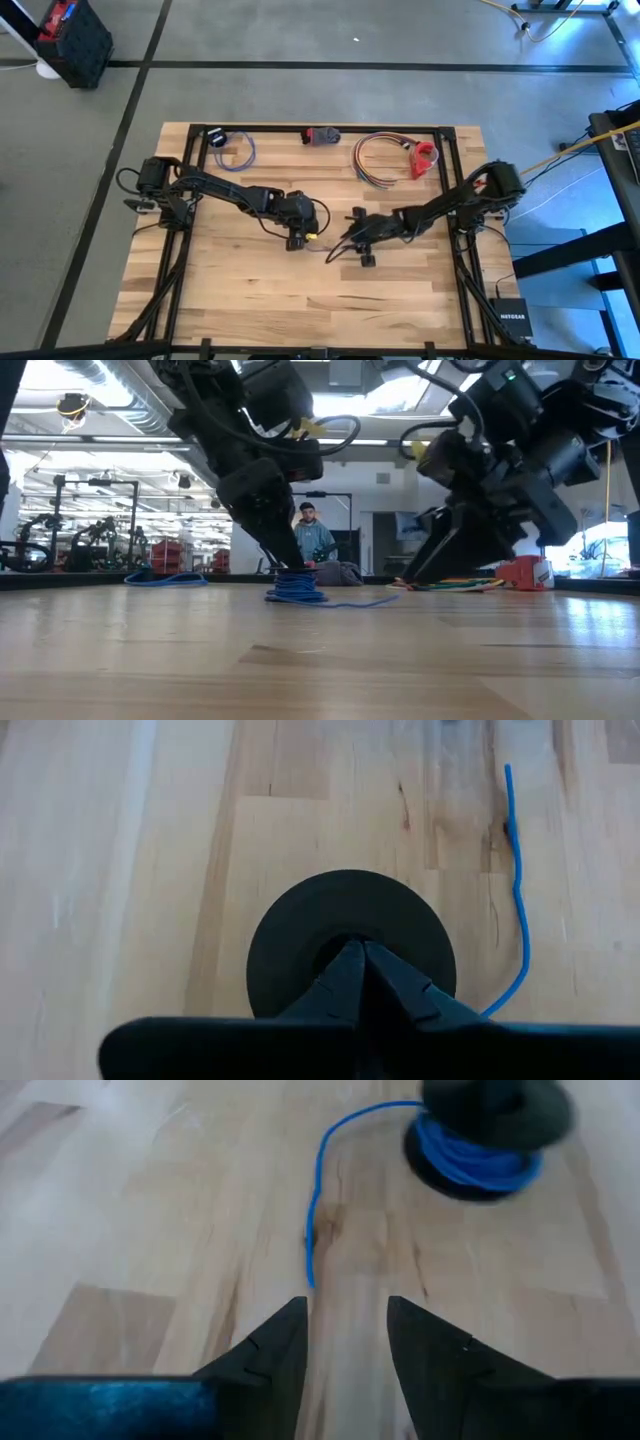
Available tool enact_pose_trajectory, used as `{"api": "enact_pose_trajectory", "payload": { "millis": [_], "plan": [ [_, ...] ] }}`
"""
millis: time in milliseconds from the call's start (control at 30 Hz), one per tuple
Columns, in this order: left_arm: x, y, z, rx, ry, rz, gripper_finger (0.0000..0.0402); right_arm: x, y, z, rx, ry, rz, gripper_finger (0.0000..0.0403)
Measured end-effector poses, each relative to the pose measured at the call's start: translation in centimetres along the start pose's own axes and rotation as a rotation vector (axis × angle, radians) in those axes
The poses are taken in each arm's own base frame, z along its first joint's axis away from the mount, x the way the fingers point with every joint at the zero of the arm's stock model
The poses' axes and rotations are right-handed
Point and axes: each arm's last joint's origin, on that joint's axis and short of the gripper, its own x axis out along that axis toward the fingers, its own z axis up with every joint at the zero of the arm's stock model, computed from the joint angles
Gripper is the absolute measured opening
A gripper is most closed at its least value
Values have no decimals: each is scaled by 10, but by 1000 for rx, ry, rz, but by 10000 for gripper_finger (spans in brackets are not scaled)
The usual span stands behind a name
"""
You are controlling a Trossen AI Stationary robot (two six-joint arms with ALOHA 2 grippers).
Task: Coil cords
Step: Uncoil the blue wire from the black spool
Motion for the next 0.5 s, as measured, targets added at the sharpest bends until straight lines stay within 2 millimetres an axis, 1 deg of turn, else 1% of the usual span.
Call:
{"api": "enact_pose_trajectory", "payload": {
  "millis": [67, 200, 300, 400, 500],
  "plan": [
    [0, 2, 2, 9, -16, 2, 2, 9, 3, 3, -12, 7, 7, 143],
    [0, 7, 4, 17, -35, 11, 5, 20, 4, 11, -35, 1, 6, 143],
    [1, 12, 4, -13, -40, 18, 4, 27, 4, 10, -36, 23, 10, 143],
    [1, 14, 5, -34, -47, 22, 1, 31, 7, 12, -35, 22, 68, 143],
    [1, 14, 5, -38, -47, 22, 3, 34, 11, 8, -32, 35, 87, 143]
  ]
}}
